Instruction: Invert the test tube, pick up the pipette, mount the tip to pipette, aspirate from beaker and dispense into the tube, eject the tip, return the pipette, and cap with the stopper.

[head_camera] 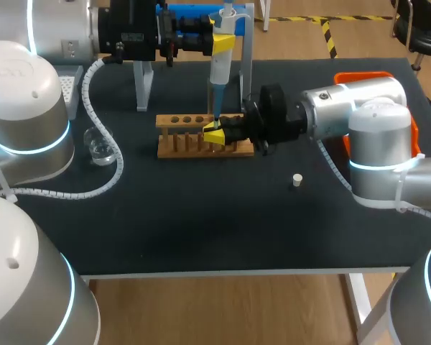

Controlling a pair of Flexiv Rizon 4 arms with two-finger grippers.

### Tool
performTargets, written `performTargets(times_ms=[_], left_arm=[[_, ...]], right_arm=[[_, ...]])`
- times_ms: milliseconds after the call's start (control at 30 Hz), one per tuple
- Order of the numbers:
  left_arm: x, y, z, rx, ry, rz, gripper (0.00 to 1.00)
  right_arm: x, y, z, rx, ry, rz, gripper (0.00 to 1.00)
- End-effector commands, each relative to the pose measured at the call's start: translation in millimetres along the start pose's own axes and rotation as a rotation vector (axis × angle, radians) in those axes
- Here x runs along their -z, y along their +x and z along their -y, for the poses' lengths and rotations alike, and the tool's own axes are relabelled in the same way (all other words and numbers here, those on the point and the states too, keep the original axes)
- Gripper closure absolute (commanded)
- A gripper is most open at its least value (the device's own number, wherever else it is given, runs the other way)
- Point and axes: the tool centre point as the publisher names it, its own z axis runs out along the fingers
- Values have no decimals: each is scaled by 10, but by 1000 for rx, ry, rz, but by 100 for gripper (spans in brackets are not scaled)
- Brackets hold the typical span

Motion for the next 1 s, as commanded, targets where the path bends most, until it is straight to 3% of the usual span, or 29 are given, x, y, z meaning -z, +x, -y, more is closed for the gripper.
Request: performTargets(times_ms=[33,1000], left_arm=[[16,2,2,0,-1,-3,100],[16,2,2,0,-1,-3,100]], right_arm=[[16,22,-18,4,-4,7,100],[71,-32,-246,5,-32,21,100]])
